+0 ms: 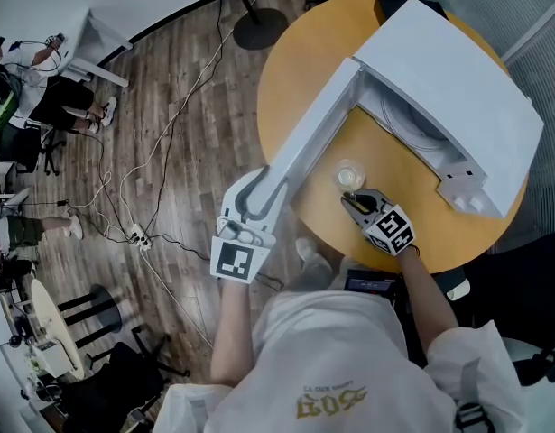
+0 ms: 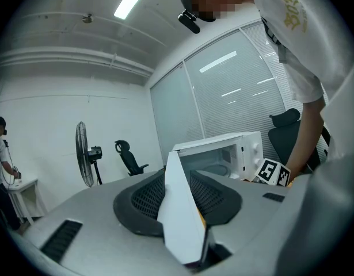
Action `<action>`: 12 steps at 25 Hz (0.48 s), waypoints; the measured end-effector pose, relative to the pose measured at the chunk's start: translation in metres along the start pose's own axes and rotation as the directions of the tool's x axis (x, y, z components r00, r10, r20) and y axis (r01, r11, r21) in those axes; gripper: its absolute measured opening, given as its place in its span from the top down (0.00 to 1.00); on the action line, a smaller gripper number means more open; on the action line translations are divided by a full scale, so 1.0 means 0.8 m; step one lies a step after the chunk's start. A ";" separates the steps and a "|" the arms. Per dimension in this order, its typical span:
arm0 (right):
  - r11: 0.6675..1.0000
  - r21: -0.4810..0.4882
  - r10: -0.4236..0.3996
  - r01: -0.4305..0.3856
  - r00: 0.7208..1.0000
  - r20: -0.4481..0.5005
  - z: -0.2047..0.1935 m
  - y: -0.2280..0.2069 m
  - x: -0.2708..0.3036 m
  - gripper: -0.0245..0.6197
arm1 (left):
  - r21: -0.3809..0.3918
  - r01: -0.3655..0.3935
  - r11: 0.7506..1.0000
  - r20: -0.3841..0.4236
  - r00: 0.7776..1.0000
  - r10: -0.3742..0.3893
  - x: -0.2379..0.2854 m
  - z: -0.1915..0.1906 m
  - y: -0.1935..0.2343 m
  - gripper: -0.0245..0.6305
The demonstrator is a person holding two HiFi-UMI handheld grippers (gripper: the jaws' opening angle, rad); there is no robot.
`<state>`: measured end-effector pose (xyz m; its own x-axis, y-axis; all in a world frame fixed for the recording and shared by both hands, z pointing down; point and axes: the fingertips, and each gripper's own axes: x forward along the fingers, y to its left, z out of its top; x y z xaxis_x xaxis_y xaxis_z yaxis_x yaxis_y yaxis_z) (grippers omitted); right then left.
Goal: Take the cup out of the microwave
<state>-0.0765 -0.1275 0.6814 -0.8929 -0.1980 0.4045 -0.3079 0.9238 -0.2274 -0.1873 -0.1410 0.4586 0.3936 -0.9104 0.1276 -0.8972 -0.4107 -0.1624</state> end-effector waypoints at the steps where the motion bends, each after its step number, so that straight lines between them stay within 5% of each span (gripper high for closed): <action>1: 1.000 -0.002 -0.006 0.006 1.000 -0.001 0.000 -0.001 0.000 0.89 | -0.003 -0.001 1.000 0.002 1.000 0.001 0.000 0.000 0.001 0.74; 12: 0.997 0.003 -0.075 0.075 0.997 -0.016 -0.004 -0.006 -0.008 0.83 | 0.001 0.006 1.000 0.012 1.000 -0.006 0.000 0.002 0.001 0.74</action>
<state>-0.0681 -0.1298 0.6825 -0.8620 -0.2612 0.4345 -0.3746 0.9056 -0.1989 -0.1877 -0.1412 0.4569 0.4015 -0.9084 0.1170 -0.8945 -0.4163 -0.1627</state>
